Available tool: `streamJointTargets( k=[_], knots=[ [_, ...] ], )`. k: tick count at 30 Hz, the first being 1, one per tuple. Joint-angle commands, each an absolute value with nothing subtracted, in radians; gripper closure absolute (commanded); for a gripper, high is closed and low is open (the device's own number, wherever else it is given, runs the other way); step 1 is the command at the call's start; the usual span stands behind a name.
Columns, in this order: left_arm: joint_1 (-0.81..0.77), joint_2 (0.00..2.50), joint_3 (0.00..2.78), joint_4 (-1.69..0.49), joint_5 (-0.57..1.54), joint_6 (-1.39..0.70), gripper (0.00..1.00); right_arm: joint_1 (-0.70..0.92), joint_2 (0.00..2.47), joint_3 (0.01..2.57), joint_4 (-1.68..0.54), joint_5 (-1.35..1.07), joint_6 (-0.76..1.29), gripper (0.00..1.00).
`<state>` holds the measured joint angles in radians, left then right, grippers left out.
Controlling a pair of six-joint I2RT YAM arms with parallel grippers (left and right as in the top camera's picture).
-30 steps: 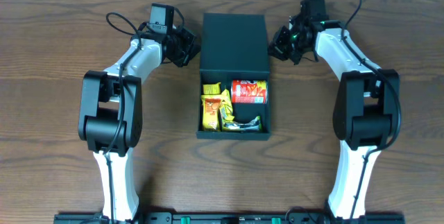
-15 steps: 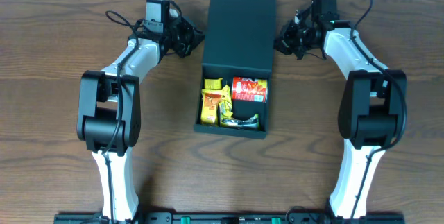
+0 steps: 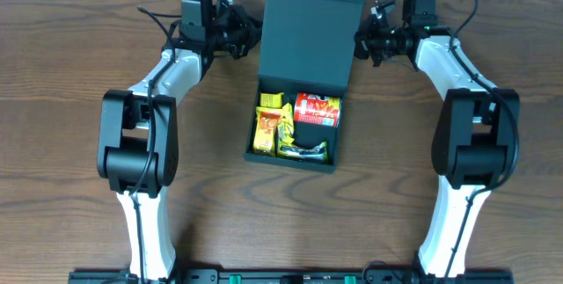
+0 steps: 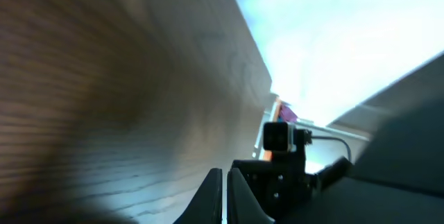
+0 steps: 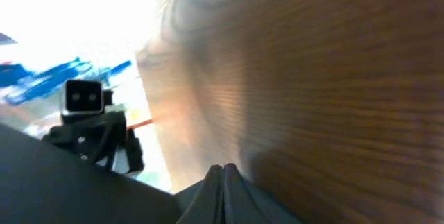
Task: Pack container
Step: 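Swing the lid forward over the box with both grippers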
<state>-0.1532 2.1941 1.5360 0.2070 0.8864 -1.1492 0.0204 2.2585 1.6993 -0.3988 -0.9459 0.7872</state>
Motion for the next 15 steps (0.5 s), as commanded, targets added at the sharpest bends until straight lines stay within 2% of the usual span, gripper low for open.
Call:
streamJointTargets(
  k=[1, 7, 15],
  knots=[
    [-0.165, 2.204, 1.547, 0.223, 1.023, -1.148, 0.94, 0.042, 2.267, 1.719, -0.397, -1.085, 0.823, 0.98],
    [-0.116, 2.204, 1.548, 0.328, 1.13, -1.145, 0.94, 0.02, 2.267, 1.787, -0.401, -1.183, 0.823, 0.98],
    [-0.085, 2.204, 1.548, 0.439, 1.237, -1.141, 0.94, 0.019, 2.267, 1.835, -0.4, -1.197, 0.834, 0.98]
  ],
)
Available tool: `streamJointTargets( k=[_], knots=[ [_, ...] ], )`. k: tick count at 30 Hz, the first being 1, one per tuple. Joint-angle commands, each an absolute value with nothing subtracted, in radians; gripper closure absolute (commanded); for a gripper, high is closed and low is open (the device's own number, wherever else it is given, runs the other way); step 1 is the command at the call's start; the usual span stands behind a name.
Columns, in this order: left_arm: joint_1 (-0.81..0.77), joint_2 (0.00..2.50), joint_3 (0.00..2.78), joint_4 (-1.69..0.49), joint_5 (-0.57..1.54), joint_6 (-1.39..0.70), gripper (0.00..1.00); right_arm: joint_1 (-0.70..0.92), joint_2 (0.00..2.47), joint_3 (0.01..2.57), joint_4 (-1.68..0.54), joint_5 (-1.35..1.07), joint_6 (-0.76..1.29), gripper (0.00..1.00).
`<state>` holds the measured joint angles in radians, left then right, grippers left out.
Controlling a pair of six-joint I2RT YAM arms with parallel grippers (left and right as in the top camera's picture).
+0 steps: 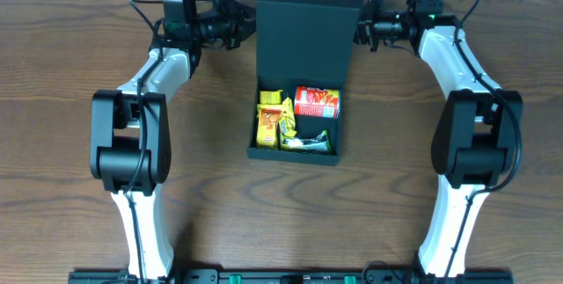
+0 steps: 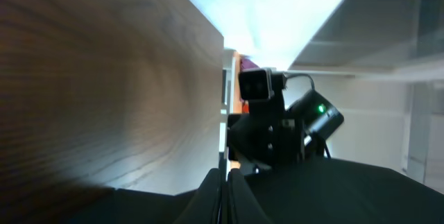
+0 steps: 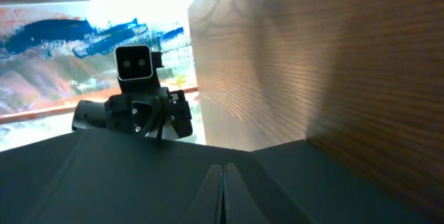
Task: Pack container
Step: 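Swing the lid forward over the box with both grippers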
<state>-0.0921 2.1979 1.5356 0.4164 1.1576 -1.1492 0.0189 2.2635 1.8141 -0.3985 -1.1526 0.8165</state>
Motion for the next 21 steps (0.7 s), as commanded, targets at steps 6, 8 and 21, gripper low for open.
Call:
streamJointTargets(
  k=[6, 8, 21],
  knots=[
    [-0.084, 2.204, 1.548, 0.476, 1.303, -1.149, 0.94, 0.02, 2.267, 1.835, -0.401, -1.248, 0.857, 0.98],
    [-0.082, 2.204, 1.548, 0.476, 1.336, -1.149, 0.94, 0.02, 2.267, 1.835, -0.402, -1.278, 0.882, 0.98],
    [-0.032, 2.204, 1.547, 0.593, 1.583, -1.152, 0.94, 0.024, 2.267, 1.835, -0.404, -1.471, 0.873, 0.98]
  ],
)
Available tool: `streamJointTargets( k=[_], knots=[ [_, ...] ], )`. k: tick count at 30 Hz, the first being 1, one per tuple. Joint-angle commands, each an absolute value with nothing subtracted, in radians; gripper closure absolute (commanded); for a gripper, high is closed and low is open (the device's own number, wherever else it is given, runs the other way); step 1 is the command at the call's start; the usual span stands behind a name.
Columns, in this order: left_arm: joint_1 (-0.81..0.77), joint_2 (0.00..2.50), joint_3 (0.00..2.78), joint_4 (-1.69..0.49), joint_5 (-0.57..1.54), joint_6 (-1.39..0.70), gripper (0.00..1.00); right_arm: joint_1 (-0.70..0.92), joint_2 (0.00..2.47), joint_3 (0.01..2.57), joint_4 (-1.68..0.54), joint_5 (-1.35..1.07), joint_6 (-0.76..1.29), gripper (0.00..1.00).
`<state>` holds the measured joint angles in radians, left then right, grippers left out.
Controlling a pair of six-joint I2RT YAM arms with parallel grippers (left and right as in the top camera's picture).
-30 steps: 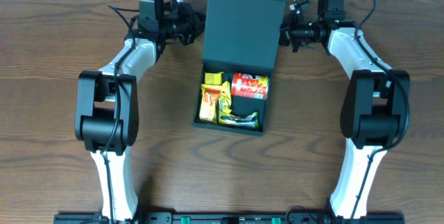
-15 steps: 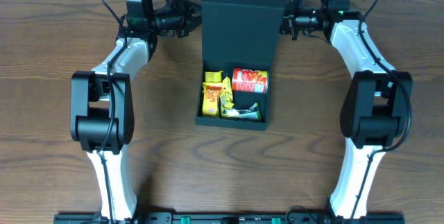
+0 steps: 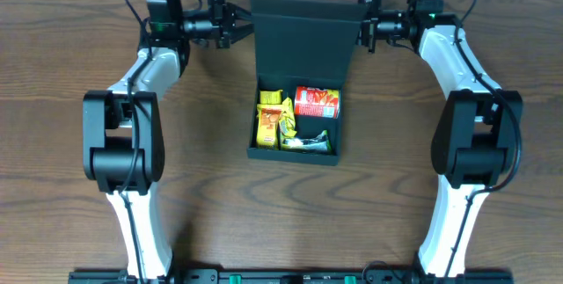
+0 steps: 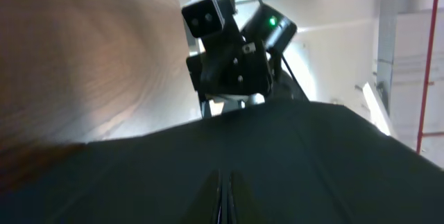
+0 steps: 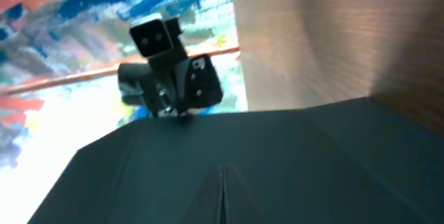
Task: Pack container
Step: 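Swing the lid forward over the box with both grippers, then release the closed lid and lift both grippers away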
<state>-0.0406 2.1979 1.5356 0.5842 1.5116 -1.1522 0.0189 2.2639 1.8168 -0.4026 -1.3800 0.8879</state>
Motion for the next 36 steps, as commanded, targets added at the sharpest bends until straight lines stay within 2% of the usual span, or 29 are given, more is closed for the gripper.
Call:
streamJointTargets(
  k=[1, 9, 16, 23, 27, 33, 34, 36],
  knots=[
    [-0.032, 2.204, 1.547, 0.592, 1.583, -1.152, 0.94, 0.027, 2.267, 1.834, -0.404, -1.495, 0.859, 0.98],
    [-0.052, 2.204, 1.547, 0.592, 1.583, -1.206, 0.94, 0.041, 2.265, 1.834, -0.46, -1.561, 0.812, 0.98],
    [-0.068, 2.201, 1.547, 0.592, 1.583, -1.266, 0.94, 0.037, 2.25, 1.834, -0.683, -1.561, 0.639, 0.98],
    [-0.054, 2.197, 1.547, 0.626, 1.583, -1.335, 0.94, 0.023, 2.242, 1.834, -0.709, -1.561, 0.612, 0.98],
    [-0.037, 2.195, 1.547, 0.803, 1.582, -1.525, 0.94, 0.017, 2.22, 1.834, -0.714, -1.551, 0.612, 0.98],
    [0.005, 2.195, 1.572, 1.344, 1.57, -2.064, 0.94, 0.01, 2.12, 1.835, -0.711, -1.384, 0.612, 0.98],
    [0.012, 2.195, 1.59, 1.423, 1.565, -2.086, 0.94, 0.01, 2.088, 1.835, -0.712, -1.338, 0.612, 0.98],
    [0.015, 2.166, 1.613, 1.409, 1.581, -2.083, 0.94, 0.014, 2.014, 1.835, -0.735, -1.214, 0.612, 0.98]
  ],
)
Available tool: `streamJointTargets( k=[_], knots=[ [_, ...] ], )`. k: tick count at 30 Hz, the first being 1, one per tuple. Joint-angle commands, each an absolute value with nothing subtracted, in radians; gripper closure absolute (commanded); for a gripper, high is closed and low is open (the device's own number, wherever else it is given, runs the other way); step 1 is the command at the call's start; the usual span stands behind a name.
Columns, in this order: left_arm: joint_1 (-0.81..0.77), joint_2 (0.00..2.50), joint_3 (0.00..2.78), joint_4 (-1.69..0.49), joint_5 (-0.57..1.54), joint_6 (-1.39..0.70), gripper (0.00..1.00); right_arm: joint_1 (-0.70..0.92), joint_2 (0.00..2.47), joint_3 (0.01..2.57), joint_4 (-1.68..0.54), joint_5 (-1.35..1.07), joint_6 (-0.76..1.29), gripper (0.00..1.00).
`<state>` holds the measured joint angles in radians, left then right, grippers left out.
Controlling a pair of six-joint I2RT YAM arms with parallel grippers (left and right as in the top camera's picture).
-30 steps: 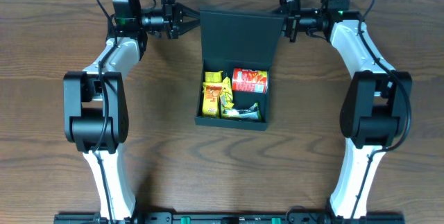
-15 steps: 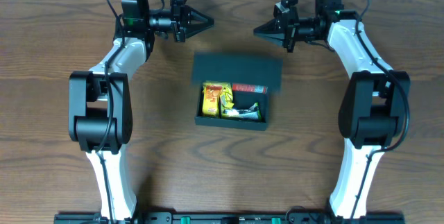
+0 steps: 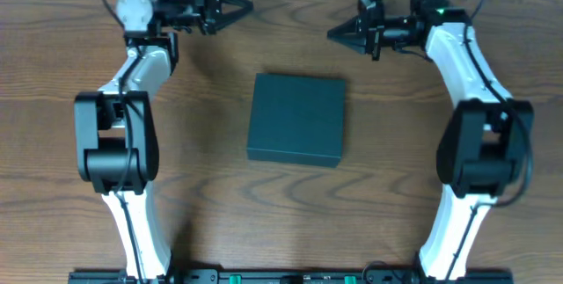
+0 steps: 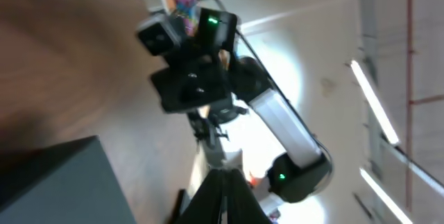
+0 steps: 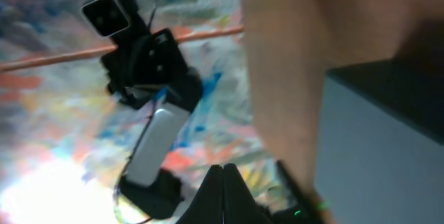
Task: Pack container
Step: 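Release the closed lid and lift both grippers away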
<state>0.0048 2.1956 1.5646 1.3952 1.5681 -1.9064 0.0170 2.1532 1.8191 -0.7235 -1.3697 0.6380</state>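
The dark green box (image 3: 296, 120) lies in the middle of the table with its lid down flat, so its contents are hidden. My left gripper (image 3: 247, 6) is shut and empty, held up at the back left of the box and pointing right. My right gripper (image 3: 332, 33) is shut and empty at the back right, pointing left. In the left wrist view the shut fingers (image 4: 223, 195) face the other arm, with a corner of the box (image 4: 55, 182) at lower left. In the right wrist view the shut fingers (image 5: 223, 191) have the box (image 5: 388, 141) at right.
The wooden table (image 3: 88, 170) runs all round the box. Its back edge lies just behind both grippers. Both arm bases stand at the table's front edge.
The lid, which stood tilted between the two grippers, now lies shut on the box. Both grippers have come off it and tilted up, apart from the box.
The box stood open with snack packs inside and the lid leaning back, a shut gripper at each side of it. The lid then stood upright, then tipped forward with the grippers behind it. Now it is down and the packs are covered.
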Motion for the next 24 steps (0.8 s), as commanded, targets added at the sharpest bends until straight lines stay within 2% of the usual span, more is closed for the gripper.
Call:
streamJointTargets(
  k=[1, 7, 11, 15, 19, 24],
  knots=[
    [0.015, 2.149, 1.62, 1.386, 1.582, -2.082, 0.94, 0.016, 1.977, 1.835, -0.759, -1.135, 0.612, 0.98],
    [0.019, 2.078, 1.672, 1.324, 1.578, -2.082, 0.94, 0.035, 1.675, 1.835, -1.028, -0.506, 0.568, 0.98],
    [0.014, 2.005, 1.684, 1.146, 1.507, -2.082, 0.94, 0.07, 1.514, 1.835, -1.161, -0.243, 0.541, 0.81],
    [0.012, 1.938, 1.721, 1.104, 1.519, -2.081, 0.94, 0.094, 1.434, 1.835, -1.275, -0.145, 0.538, 0.68],
    [0.028, 1.861, 1.749, 0.997, 1.536, -2.081, 0.94, 0.109, 1.404, 1.835, -1.407, -0.128, 0.514, 0.6],
    [0.078, 1.791, 1.757, 0.739, 1.328, -2.048, 0.94, 0.15, 1.397, 1.835, -1.536, -0.138, 0.503, 0.42]
  ],
)
